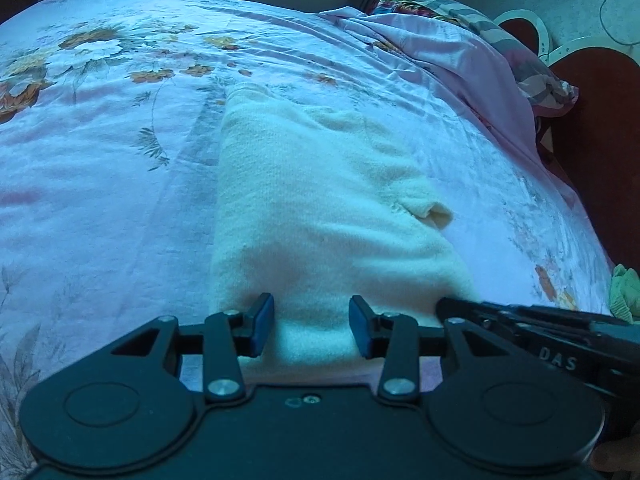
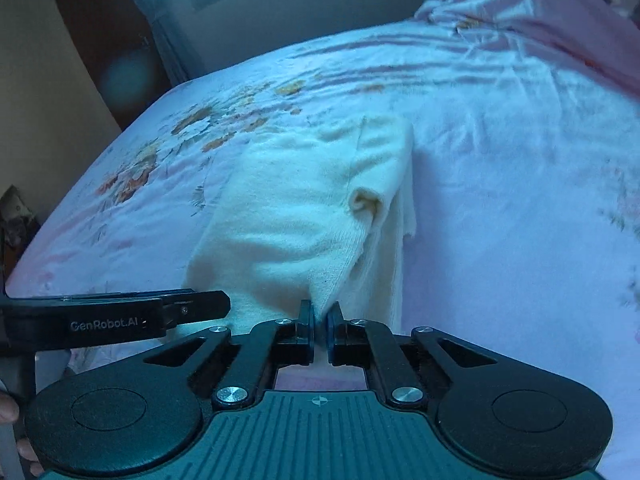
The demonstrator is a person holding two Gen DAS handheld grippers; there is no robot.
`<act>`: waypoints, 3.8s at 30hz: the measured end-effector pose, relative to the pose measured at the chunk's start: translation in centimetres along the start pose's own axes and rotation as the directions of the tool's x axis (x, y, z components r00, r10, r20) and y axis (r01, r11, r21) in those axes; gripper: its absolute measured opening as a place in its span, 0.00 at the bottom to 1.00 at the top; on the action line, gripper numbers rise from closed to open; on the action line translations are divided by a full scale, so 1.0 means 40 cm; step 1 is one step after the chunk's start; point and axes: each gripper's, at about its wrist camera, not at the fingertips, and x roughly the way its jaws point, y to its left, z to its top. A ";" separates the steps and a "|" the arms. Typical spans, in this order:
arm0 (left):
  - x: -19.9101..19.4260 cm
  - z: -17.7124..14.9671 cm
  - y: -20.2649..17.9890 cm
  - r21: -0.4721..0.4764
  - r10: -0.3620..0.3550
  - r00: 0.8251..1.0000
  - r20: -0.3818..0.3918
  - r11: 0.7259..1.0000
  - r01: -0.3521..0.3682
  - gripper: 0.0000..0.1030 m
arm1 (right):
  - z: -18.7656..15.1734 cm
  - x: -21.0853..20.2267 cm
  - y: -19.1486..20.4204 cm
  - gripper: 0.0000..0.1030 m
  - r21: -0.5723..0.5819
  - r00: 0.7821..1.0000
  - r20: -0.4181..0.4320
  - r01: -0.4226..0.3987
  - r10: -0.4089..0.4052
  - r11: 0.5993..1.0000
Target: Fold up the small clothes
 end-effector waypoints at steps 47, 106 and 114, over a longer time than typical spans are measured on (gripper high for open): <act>0.039 0.008 -0.051 0.140 0.194 0.981 0.020 0.971 -0.195 0.49 | -0.032 0.082 0.044 0.57 -0.098 0.977 0.024 0.213 -0.211 0.972; 0.002 0.044 0.006 0.077 0.192 0.981 0.006 0.978 -0.192 0.64 | 0.003 -0.025 -0.022 0.73 0.081 0.987 0.096 0.118 -0.126 0.990; 0.039 0.072 0.026 0.062 0.181 0.983 -0.008 0.982 -0.180 0.65 | 0.037 0.062 -0.036 0.73 0.144 0.994 0.035 0.094 -0.100 0.985</act>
